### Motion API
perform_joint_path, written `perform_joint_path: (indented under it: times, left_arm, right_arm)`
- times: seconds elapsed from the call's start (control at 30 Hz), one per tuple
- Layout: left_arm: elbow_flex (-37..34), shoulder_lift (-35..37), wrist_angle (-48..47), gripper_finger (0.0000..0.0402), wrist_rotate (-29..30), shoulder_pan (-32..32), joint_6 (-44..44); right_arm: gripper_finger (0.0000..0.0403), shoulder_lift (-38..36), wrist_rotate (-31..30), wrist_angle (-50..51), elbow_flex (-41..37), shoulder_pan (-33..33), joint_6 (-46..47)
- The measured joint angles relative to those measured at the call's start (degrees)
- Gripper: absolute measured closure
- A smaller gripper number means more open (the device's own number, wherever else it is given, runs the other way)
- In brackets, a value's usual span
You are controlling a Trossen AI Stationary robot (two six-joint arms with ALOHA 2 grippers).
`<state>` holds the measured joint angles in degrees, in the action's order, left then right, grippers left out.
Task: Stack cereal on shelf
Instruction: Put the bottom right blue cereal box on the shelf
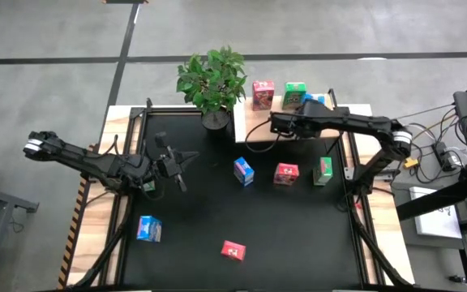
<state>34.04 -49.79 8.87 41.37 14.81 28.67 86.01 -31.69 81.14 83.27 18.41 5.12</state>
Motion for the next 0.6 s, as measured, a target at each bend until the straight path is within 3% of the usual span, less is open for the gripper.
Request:
perform_joint_path:
  times: [0.23, 0.47, 0.6]
  left_arm:
    - [0.00, -0.01, 0.01, 0.0402, -0.01, 0.00, -0.02]
    - [0.00, -0.01, 0.05, 0.0402, -0.01, 0.00, -0.02]
    - [0.00, -0.01, 0.06, 0.0402, 0.00, 0.00, -0.02]
  right_arm:
    - [0.0394, -8.02, 1.70, -5.03, 5.69, -1.22, 7.39]
    - [0.0394, -17.88, 1.68, -16.00, 4.77, 3.87, 11.28]
    - [0.0394, -19.81, 2.00, -17.79, 2.80, 7.40, 12.36]
